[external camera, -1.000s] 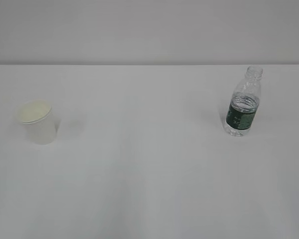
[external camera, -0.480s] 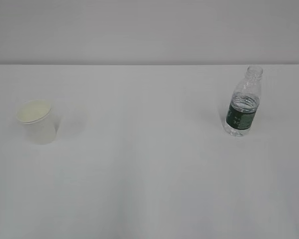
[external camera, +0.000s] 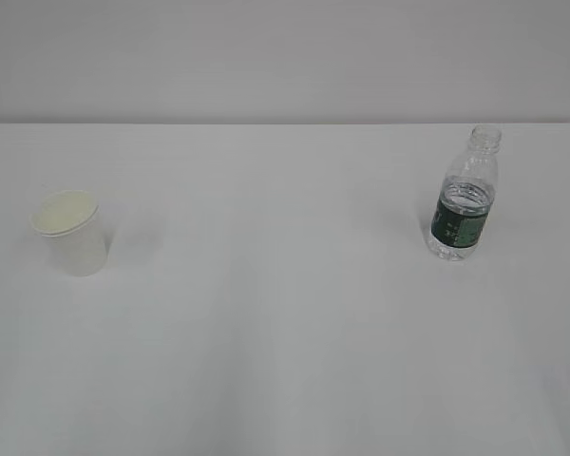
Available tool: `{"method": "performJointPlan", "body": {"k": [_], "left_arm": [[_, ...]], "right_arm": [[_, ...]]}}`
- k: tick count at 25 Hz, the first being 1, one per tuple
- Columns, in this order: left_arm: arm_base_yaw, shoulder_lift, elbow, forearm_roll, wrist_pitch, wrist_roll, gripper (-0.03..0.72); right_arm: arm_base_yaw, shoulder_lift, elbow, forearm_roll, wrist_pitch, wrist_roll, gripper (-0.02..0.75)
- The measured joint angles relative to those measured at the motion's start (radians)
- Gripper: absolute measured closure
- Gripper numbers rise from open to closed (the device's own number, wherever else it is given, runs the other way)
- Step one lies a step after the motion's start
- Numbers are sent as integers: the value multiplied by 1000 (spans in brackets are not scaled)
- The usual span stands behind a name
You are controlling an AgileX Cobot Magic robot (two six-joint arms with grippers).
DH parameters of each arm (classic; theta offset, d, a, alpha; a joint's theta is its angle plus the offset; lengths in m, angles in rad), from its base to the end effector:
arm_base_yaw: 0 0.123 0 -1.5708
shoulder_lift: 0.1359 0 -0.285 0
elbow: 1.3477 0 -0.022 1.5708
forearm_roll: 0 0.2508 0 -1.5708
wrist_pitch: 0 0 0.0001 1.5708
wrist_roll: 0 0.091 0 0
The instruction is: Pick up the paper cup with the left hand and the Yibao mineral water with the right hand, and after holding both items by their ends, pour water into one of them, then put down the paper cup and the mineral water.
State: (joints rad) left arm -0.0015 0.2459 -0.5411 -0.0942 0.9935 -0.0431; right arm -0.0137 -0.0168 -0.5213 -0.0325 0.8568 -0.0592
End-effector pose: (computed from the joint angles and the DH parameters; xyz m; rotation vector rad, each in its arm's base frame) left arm 0.0343 -0.0072 0.2912 -0.0566 2.1804 -0.1406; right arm -0.0040 -0.0022 0.3006 -0.0427 1.8024 -0.0893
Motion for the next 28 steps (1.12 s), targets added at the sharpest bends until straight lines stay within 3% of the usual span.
{"method": "performJointPlan", "body": {"k": [7,16,28], "left_arm": [[-8,155,0,-38,-82,21,57],[-8,310,0,-133,-199,82,55],[-8,354,37,-169,-351,112,70]], "right_arm": [[0,97,30,64,-37,-8,147],[0,354,34,192,-180,-157,147],[0,441,179,355,-381,-324,147]]}}
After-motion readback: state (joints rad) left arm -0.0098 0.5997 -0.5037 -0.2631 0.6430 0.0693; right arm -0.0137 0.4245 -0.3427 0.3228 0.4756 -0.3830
